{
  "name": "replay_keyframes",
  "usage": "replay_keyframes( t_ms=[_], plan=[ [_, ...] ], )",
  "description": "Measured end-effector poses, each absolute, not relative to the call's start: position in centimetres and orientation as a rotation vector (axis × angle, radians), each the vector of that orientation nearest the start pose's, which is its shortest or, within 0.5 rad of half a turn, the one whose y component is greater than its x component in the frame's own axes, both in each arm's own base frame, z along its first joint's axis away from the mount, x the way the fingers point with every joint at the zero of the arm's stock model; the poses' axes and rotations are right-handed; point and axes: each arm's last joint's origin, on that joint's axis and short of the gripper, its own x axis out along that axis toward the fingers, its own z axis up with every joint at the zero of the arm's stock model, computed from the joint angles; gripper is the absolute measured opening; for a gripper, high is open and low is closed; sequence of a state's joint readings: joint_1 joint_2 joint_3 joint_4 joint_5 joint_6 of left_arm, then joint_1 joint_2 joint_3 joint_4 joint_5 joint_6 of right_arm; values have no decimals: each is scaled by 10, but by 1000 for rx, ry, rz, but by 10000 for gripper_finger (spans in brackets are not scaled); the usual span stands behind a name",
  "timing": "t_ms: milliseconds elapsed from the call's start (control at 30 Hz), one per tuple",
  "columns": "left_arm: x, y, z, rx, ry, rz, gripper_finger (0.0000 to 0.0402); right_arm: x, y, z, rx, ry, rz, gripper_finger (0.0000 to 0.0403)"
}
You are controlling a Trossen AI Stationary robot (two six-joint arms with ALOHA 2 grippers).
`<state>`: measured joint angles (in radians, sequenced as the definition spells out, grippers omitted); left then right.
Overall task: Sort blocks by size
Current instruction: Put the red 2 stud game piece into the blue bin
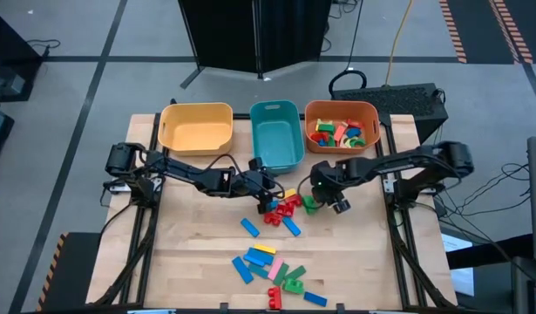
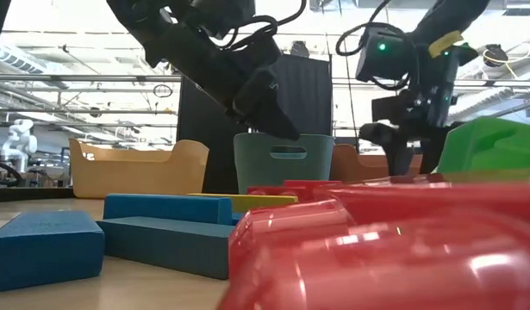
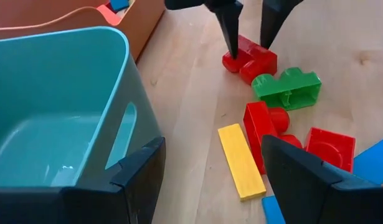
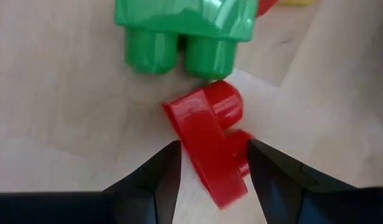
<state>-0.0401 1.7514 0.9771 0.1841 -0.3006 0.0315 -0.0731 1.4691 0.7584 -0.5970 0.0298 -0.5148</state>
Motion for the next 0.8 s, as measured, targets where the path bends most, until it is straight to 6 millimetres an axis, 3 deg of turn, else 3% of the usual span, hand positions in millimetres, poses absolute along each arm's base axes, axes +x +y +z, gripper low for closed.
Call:
replay_keyframes(
  t_ms=[233,633,800],
  plan=[
    [363,-6,181,133,600,244,256,248,-19,146,-418,1339,271,160],
    [363,-6,180,135,611,243,256,253,-19,158,-413,1297,264,15],
    [361,-6,177,138,645,241,256,252,-19,162,-403,1287,229,17]
  ],
)
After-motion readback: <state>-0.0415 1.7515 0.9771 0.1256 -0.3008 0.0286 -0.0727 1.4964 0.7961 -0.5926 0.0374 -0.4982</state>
